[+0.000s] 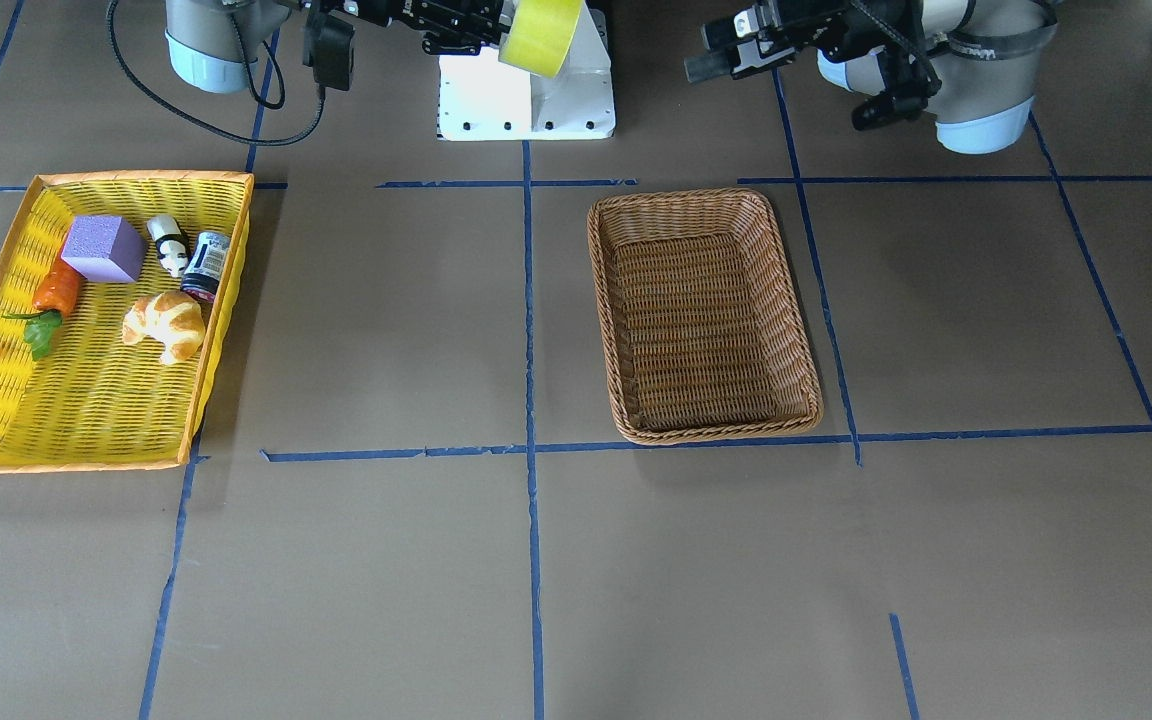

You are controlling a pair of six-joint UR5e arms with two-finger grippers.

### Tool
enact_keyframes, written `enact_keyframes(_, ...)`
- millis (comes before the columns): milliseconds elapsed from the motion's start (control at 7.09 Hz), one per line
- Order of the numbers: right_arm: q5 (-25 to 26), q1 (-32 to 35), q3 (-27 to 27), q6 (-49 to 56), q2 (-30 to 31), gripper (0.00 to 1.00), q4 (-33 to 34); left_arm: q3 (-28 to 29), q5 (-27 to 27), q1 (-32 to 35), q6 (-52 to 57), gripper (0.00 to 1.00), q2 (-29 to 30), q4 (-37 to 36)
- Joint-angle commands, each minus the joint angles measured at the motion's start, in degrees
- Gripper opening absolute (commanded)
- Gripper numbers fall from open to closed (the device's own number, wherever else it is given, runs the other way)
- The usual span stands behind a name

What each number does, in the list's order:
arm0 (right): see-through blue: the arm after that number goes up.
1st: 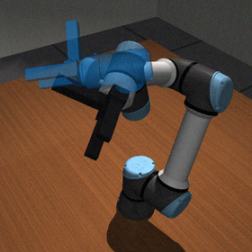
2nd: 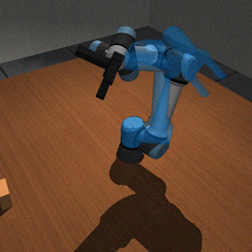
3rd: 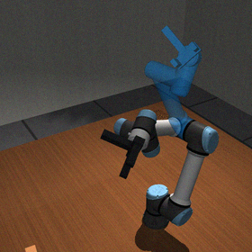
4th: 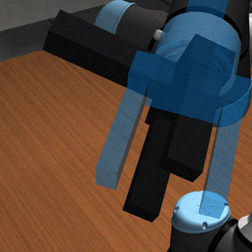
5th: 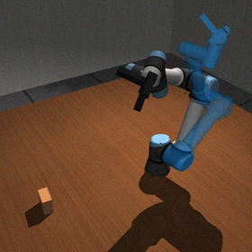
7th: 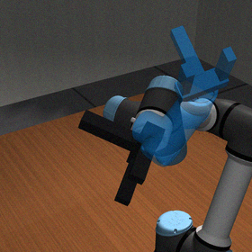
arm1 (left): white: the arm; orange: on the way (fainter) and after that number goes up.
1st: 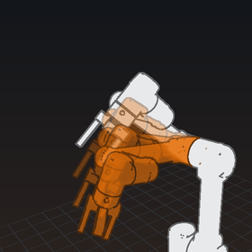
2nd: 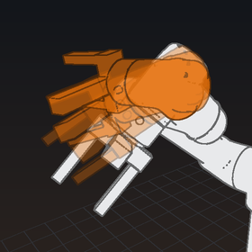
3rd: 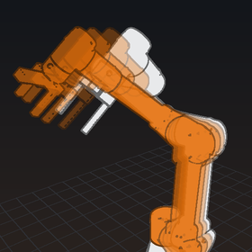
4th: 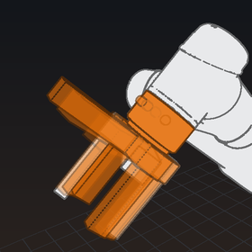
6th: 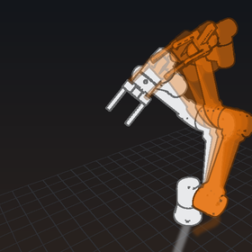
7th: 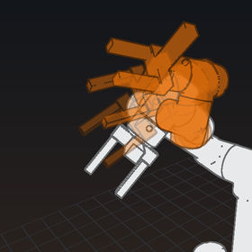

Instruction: Move tape to another basket

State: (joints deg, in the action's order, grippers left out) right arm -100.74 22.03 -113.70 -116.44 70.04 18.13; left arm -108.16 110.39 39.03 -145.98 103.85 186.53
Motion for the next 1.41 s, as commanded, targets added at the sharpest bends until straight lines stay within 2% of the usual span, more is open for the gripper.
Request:
enact_keyframes(0, -0.1, -2.0, 0.6, 0.5, -0.2, 0.02, 0.0, -0.6, -1.7, -3.5, -0.6, 1.0, 1.5, 0.0)
enact_keyframes(423, 0.3, -4.1, 1.2, 0.8, -0.7, 0.02, 0.0, -0.5, -1.9, -8.0, -0.4, 1.0, 4.3, -0.6)
enact_keyframes(1269, 0.9, -4.9, 2.4, 0.8, -1.7, 0.03, 0.0, 0.4, -2.3, -10.0, 0.1, 1.0, 6.2, -0.6)
